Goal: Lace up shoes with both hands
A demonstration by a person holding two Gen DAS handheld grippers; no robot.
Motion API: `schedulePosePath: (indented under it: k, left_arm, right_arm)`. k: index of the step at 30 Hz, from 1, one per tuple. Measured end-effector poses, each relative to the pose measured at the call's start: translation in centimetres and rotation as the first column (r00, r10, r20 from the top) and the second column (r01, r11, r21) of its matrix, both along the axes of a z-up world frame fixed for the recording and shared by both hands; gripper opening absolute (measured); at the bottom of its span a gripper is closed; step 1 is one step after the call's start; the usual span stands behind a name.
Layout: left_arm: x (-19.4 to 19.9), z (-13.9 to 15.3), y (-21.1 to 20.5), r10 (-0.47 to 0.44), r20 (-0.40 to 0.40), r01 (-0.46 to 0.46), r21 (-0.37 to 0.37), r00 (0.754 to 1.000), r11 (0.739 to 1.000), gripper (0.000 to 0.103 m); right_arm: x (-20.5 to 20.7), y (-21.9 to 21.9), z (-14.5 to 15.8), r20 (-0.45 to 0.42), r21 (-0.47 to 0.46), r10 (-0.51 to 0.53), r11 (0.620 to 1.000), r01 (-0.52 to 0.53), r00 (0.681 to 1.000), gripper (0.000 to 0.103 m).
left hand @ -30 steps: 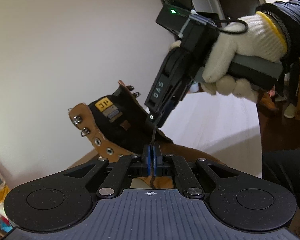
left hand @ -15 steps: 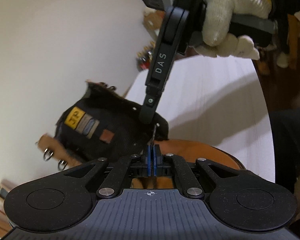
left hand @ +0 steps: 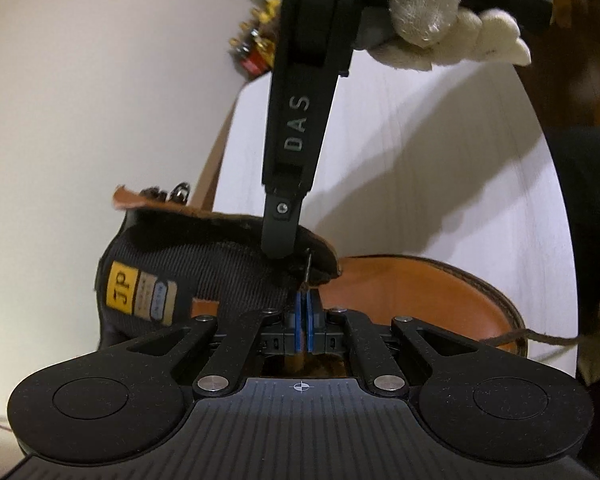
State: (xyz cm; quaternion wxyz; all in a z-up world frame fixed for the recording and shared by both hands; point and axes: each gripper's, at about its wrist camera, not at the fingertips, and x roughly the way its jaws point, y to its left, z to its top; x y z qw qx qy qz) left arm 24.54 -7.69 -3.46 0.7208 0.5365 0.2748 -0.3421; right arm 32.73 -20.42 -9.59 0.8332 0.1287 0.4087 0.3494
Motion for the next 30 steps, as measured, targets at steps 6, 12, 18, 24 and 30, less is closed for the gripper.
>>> schedulePosePath:
  k: [6, 12, 18, 24, 30]
  left_arm:
    - [0.2, -0.9, -0.9, -0.037, 0.016, 0.037, 0.043, 0.999, 0.998, 0.003]
    - [0.1, -1.6, 0.4, -0.038, 0.046, 0.037, 0.018, 0.998, 0.999, 0.003]
    - [0.2, -2.1, 2.1, -0.04, 0.056, 0.041, -0.022, 0.998, 0.999, 0.003]
    - [1.8, -2.7, 3.4, -0.035, 0.045, 0.037, -0.05, 0.998, 0.998, 0.003]
    - [2.6, -3.0, 4.9, -0.029, 0.031, 0.031, -0.078, 0.999, 0.996, 0.003]
  right_arm:
    - [-0.3, -0.7, -0.2, 0.013, 0.016, 0.011, 1.0, -0.012, 1.0, 0.009]
    - [-1.5, -2.8, -0.1, 0.142, 0.06, 0.096, 0.993, -0.105, 0.985, 0.016]
    - [-3.7, -5.2, -1.0, 0.35, -0.07, 0.219, 0.976, -0.208, 0.911, 0.017]
    - [-3.8, -5.4, -2.1, 0.386, -0.031, 0.288, 0.954, -0.3, 0.876, 0.017]
    - [-2.8, -4.9, -2.6, 0.377, -0.001, 0.294, 0.948, -0.317, 0.878, 0.017]
